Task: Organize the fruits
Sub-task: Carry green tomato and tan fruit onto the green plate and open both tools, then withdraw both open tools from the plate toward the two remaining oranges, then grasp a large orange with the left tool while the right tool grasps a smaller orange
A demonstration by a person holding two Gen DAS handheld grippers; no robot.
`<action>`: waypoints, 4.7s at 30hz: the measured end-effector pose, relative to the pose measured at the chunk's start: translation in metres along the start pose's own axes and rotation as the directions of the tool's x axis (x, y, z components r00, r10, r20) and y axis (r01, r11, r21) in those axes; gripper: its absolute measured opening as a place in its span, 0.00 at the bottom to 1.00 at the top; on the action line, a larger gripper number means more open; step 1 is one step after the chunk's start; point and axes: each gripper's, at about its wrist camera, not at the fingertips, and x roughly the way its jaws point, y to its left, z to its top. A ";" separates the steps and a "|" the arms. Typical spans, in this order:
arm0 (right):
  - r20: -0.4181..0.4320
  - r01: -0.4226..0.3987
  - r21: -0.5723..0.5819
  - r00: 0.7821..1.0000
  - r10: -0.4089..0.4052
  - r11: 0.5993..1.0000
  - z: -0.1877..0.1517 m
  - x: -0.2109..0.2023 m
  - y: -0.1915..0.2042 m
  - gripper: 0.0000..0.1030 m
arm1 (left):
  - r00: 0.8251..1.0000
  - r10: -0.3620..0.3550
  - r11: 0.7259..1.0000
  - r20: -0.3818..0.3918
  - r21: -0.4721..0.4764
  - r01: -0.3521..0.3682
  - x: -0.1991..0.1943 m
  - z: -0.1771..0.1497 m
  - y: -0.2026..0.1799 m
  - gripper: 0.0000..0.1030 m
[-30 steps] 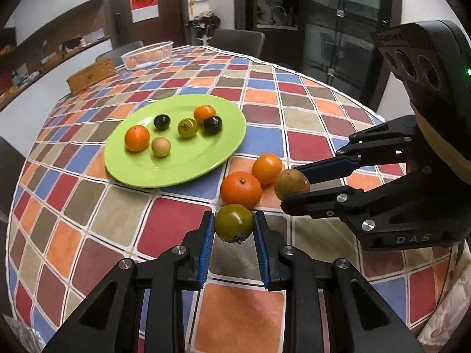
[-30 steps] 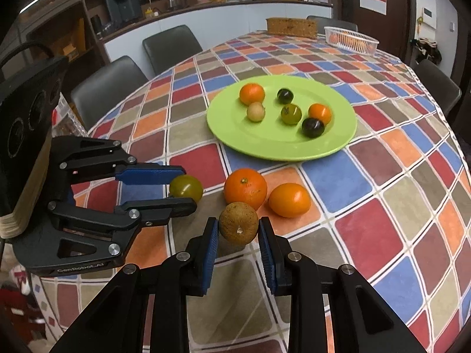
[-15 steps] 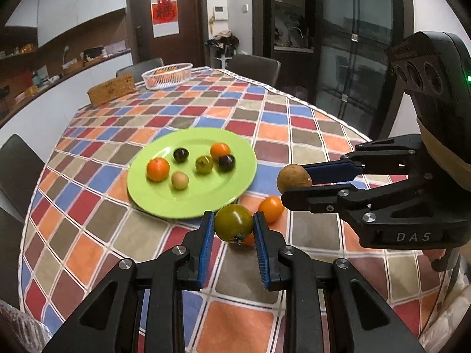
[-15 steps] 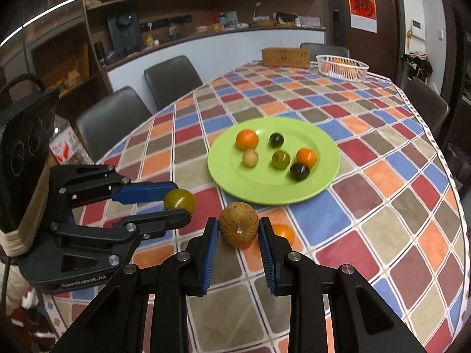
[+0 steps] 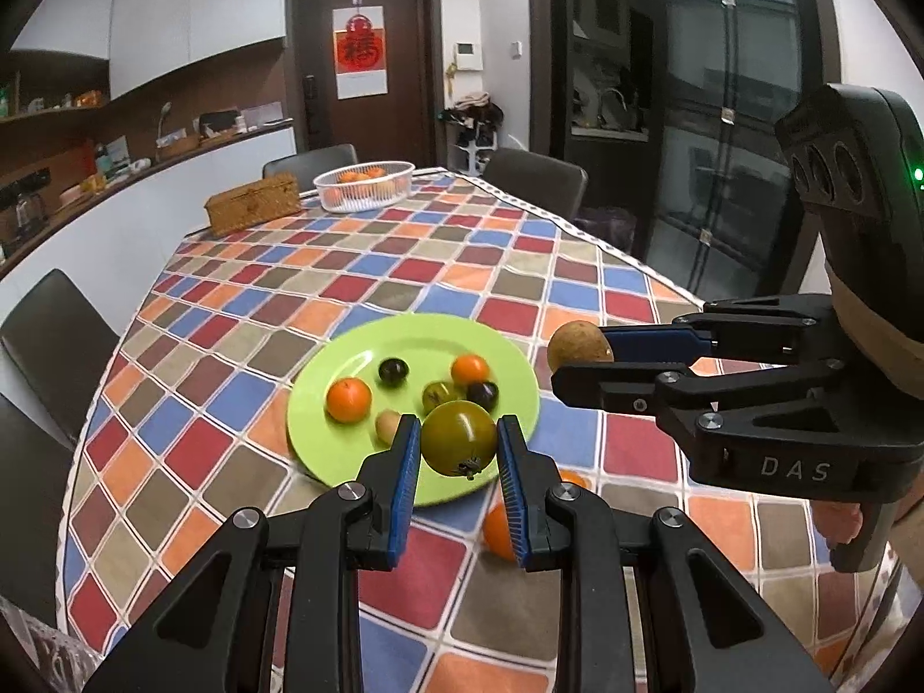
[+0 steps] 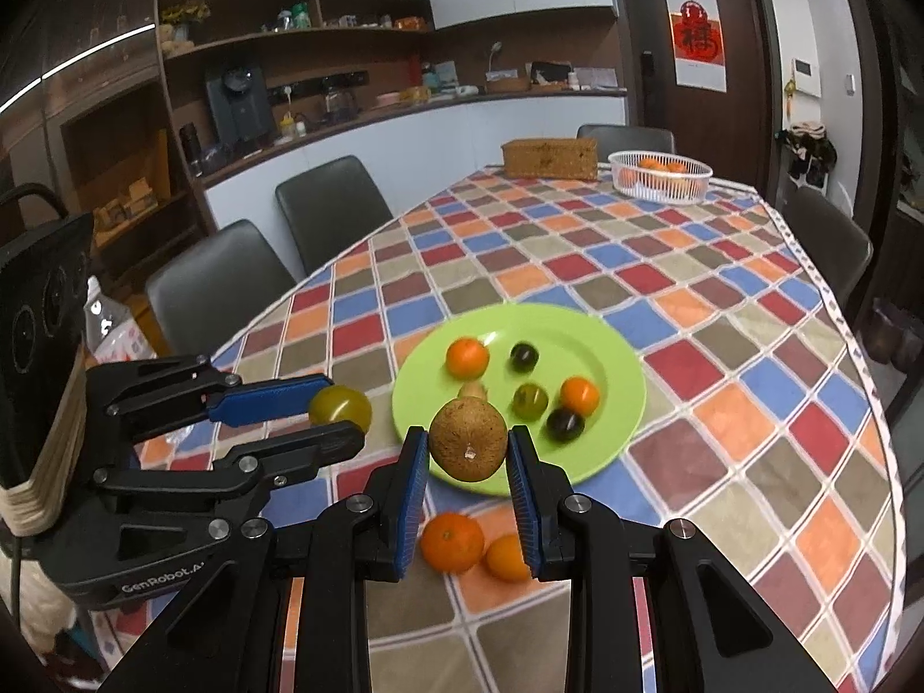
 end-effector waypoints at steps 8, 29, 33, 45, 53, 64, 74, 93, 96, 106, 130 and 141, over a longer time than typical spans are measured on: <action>0.007 0.010 0.006 1.000 -0.010 1.000 0.028 0.015 -0.012 0.28 | 1.000 0.017 0.998 0.002 -0.060 -0.017 0.016 0.024 0.018 0.26; -0.130 0.080 0.009 0.988 -0.078 0.997 0.068 0.098 -0.050 0.28 | 0.992 0.028 0.985 -0.126 -0.164 -0.049 0.107 0.055 0.068 0.26; -0.183 0.082 0.029 0.980 -0.076 0.996 0.072 0.120 -0.062 0.28 | 0.985 0.022 0.980 -0.170 -0.193 -0.055 0.127 0.053 0.078 0.26; -0.293 0.123 0.041 0.950 -0.105 0.992 0.066 0.166 -0.084 0.28 | 0.965 0.020 0.967 -0.261 -0.240 -0.086 0.173 0.045 0.093 0.26; -0.275 0.143 0.026 0.953 -0.131 0.989 0.061 0.156 -0.084 0.34 | 0.971 0.058 0.977 -0.230 -0.186 -0.103 0.154 0.047 0.084 0.34; -0.201 0.114 -0.033 0.973 -0.118 0.993 0.048 0.103 -0.065 0.34 | 0.984 0.104 0.992 -0.143 -0.060 -0.113 0.098 0.039 0.049 0.40; -0.122 0.111 -0.039 0.986 -0.114 0.993 0.034 0.044 -0.046 0.45 | 0.993 0.108 0.994 -0.043 -0.026 -0.109 0.036 0.034 0.021 0.50; -0.041 0.096 -0.192 0.994 -0.106 0.977 -0.019 -0.009 -0.010 0.51 | 0.994 0.086 0.990 0.061 0.103 -0.092 -0.007 -0.019 -0.030 0.62; -0.051 0.088 -0.225 0.993 -0.102 0.970 -0.030 -0.007 -0.008 0.51 | 0.995 0.074 0.988 0.066 0.128 -0.082 -0.004 -0.028 -0.035 0.62; -0.153 0.031 -0.292 0.985 -0.079 0.956 -0.049 0.019 -0.012 0.51 | 1.000 0.013 0.982 -0.011 0.187 -0.011 0.024 -0.043 -0.040 0.62; -0.347 -0.120 -0.370 0.938 -0.017 0.921 -0.067 0.081 -0.019 0.43 | 0.974 -0.090 0.962 -0.209 0.233 0.139 0.083 -0.065 -0.036 0.43; -0.358 -0.159 -0.315 0.933 0.038 0.936 -0.067 0.089 -0.022 0.34 | 0.971 -0.111 0.973 -0.213 0.174 0.150 0.087 -0.064 -0.032 0.38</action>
